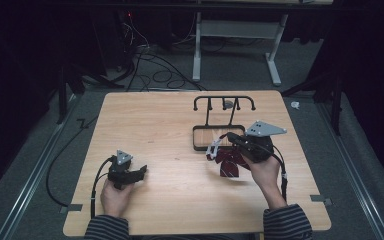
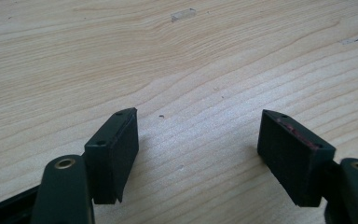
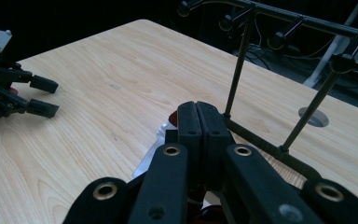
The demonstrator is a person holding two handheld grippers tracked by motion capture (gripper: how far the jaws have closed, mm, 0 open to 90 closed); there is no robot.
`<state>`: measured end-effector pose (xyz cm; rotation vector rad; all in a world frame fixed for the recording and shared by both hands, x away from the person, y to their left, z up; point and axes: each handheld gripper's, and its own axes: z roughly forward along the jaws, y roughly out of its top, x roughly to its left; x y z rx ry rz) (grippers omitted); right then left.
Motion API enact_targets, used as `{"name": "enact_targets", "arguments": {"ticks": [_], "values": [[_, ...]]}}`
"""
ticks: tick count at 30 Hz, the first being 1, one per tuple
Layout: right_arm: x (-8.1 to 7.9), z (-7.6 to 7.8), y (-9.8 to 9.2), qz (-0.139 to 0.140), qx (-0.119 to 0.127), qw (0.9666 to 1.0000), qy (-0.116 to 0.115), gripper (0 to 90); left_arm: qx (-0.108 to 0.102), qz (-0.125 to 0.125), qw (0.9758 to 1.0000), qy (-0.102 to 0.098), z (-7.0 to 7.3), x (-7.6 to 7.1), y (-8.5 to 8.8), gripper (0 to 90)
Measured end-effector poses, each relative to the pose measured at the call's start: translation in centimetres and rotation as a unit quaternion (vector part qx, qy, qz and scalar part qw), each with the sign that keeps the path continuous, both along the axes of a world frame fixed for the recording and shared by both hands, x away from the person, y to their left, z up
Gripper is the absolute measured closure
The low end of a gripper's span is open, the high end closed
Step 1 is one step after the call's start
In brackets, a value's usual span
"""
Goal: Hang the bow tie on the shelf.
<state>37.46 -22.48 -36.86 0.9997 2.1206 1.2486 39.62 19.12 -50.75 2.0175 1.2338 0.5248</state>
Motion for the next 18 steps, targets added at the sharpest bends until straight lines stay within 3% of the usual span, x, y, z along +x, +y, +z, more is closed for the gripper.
{"name": "enact_targets", "arguments": {"ticks": [18], "values": [[1.1, 2.2, -0.3, -0.006, -0.001, 0.9999, -0.010, 90.0, 0.000, 0.000, 1.0000, 0.000, 0.0, 0.0, 0.0, 29.8]]}}
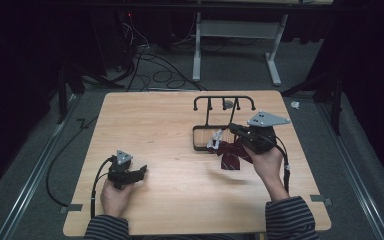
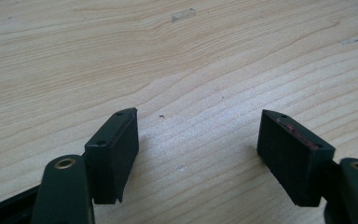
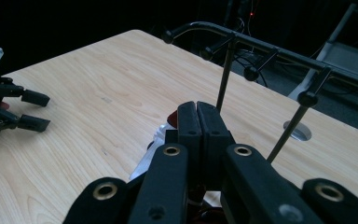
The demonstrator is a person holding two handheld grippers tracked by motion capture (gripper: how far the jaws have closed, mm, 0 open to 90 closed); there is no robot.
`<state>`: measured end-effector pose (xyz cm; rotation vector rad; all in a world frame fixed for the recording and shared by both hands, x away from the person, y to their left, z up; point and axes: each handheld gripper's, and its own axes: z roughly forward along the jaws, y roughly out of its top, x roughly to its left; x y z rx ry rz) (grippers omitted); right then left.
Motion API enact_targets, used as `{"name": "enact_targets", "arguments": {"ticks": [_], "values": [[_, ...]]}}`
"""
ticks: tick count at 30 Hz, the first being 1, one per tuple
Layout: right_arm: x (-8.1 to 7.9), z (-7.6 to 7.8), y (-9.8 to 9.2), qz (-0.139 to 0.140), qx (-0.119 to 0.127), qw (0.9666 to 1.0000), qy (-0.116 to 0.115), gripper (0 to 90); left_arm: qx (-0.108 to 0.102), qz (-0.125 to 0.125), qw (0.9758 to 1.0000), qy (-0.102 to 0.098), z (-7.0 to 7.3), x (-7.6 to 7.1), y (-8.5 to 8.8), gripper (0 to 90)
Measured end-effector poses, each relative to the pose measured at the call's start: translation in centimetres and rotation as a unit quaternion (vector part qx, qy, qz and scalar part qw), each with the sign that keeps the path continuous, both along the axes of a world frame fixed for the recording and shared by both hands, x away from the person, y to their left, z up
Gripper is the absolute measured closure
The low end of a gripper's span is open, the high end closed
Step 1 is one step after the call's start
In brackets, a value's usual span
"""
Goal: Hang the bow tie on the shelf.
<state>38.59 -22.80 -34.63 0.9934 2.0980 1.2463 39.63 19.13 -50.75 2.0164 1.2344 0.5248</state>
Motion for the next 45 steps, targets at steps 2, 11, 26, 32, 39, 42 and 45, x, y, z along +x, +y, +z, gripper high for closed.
{"name": "enact_targets", "arguments": {"ticks": [2, 11, 26, 32, 39, 42, 45], "values": [[0.1, 0.1, 0.0, 0.000, 0.001, 1.0000, -0.002, 90.0, 0.000, 0.000, 1.0000, 0.000, 0.0, 0.0, 0.0, 29.8], [0.8, 1.0, -0.1, -0.002, -0.002, 1.0000, 0.000, 90.0, 0.000, 0.000, 1.0000, 0.000, 0.0, 0.0, 0.0, 29.8], [2.4, 1.6, 0.0, -0.018, 0.005, 0.9998, -0.003, 90.0, 0.000, 0.000, 1.0000, 0.000, 0.0, 0.0, 0.0, 29.8], [3.1, 1.8, 0.1, -0.023, 0.005, 0.9997, -0.003, 90.0, 0.001, 0.000, 1.0000, 0.000, 0.0, 0.0, 0.0, 29.8], [4.1, 2.0, 0.5, -0.026, 0.001, 0.9997, 0.000, 90.0, 0.000, 0.000, 1.0000, 0.000, 0.0, 0.0, 0.0, 29.8], [4.5, 1.9, 0.7, -0.026, 0.004, 0.9997, 0.001, 90.0, 0.000, 0.000, 1.0000, 0.000, 0.0, 0.0, 0.0, 29.8], [4.7, 1.9, 0.9, -0.026, 0.004, 0.9997, 0.001, 90.0, 0.001, -0.001, 1.0000, 0.000, 0.0, 0.0, 0.0, 29.8]]}}
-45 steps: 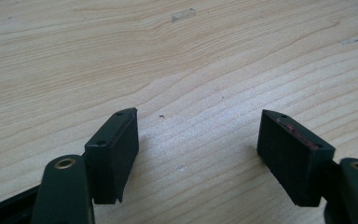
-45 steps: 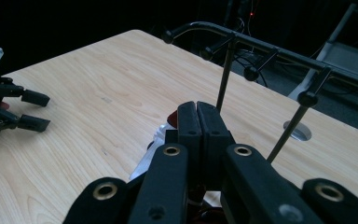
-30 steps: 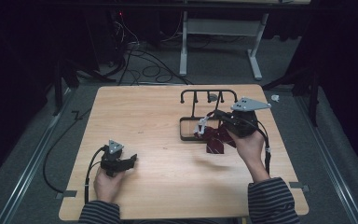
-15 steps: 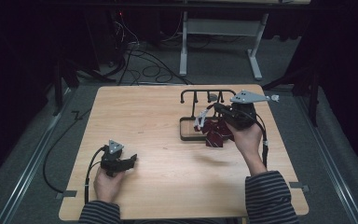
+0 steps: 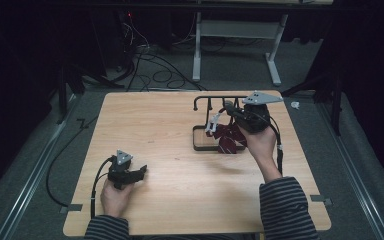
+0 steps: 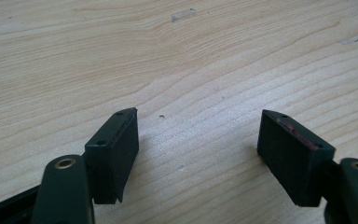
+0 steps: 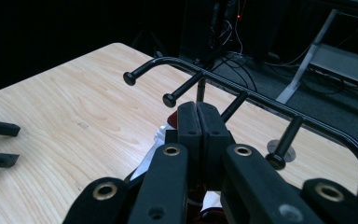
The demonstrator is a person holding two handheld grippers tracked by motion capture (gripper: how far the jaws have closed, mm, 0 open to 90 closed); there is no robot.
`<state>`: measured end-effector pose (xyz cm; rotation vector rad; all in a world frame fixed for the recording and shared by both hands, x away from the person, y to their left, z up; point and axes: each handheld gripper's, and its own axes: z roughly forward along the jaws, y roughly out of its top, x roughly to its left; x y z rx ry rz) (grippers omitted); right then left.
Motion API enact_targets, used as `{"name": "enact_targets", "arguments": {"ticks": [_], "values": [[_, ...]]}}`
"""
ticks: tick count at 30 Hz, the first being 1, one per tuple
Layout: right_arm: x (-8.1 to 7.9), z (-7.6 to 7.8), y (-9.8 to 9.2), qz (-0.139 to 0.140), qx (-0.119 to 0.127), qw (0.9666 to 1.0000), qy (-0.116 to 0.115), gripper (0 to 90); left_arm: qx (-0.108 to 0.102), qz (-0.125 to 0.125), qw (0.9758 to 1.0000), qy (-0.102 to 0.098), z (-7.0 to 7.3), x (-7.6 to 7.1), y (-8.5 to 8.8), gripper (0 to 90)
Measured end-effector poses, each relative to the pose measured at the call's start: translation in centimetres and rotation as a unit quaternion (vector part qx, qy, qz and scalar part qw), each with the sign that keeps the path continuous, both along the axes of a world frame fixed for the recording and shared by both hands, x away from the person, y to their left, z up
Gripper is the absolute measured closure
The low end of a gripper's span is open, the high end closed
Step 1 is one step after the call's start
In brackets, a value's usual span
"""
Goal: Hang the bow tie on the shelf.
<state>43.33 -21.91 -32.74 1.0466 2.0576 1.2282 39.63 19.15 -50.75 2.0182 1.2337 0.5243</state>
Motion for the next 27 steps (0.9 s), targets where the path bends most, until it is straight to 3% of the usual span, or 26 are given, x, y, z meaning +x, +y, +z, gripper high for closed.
{"name": "enact_targets", "arguments": {"ticks": [27], "values": [[3.6, 0.0, 0.2, -0.032, 0.003, 0.9995, 0.008, 90.0, -0.001, 0.000, 1.0000, 0.000, 0.0, 0.0, 0.0, 29.7]]}}
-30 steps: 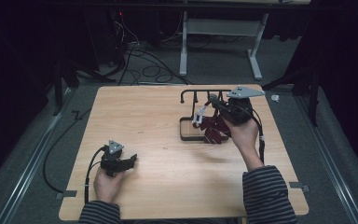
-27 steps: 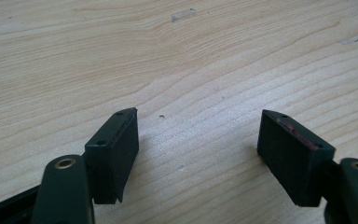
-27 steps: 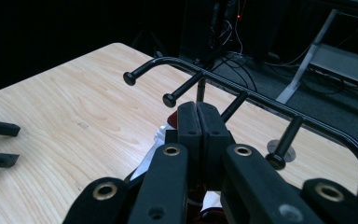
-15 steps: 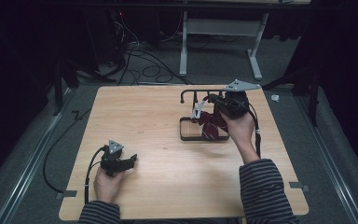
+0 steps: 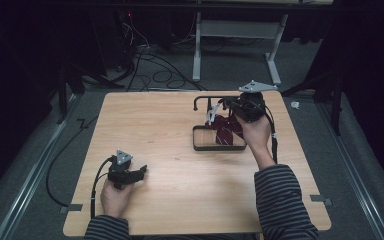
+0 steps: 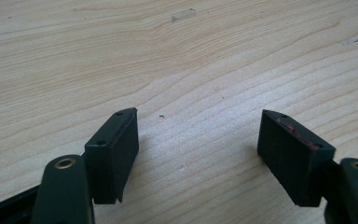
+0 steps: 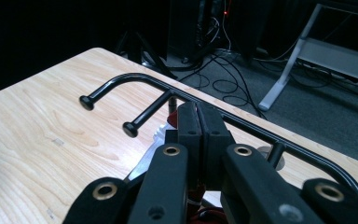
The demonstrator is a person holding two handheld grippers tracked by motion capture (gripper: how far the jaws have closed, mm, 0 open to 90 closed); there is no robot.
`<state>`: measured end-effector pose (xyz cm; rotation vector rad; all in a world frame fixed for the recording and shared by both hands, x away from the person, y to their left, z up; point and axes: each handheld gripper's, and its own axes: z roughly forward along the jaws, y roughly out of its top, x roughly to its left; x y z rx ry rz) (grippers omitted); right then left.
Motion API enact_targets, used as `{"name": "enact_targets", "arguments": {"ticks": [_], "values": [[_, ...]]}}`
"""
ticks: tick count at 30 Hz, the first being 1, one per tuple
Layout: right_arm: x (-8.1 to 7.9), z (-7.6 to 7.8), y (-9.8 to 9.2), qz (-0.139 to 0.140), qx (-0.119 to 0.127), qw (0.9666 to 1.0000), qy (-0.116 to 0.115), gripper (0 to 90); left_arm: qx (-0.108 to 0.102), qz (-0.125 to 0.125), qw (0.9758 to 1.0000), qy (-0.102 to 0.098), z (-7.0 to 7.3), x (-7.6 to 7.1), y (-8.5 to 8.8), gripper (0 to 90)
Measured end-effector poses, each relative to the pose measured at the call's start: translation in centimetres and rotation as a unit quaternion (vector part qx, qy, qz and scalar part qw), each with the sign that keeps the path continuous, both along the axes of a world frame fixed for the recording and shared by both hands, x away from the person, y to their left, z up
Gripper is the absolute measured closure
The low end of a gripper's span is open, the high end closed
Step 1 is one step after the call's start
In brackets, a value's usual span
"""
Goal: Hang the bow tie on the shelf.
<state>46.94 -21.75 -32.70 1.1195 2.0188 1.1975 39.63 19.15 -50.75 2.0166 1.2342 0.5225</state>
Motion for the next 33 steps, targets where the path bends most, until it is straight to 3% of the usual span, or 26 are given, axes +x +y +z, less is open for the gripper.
{"name": "enact_targets", "arguments": {"ticks": [19, 33], "values": [[1.8, -1.2, -0.4, -0.019, -0.003, 0.9997, 0.014, 89.9, 0.001, 0.001, 1.0000, -0.001, 0.0, 0.0, 0.0, 29.8], [1.3, -1.0, -0.9, -0.022, 0.001, 0.9997, 0.007, 82.3, 0.001, 0.001, 1.0000, -0.001, 0.0, 0.0, 0.0, 29.8]]}}
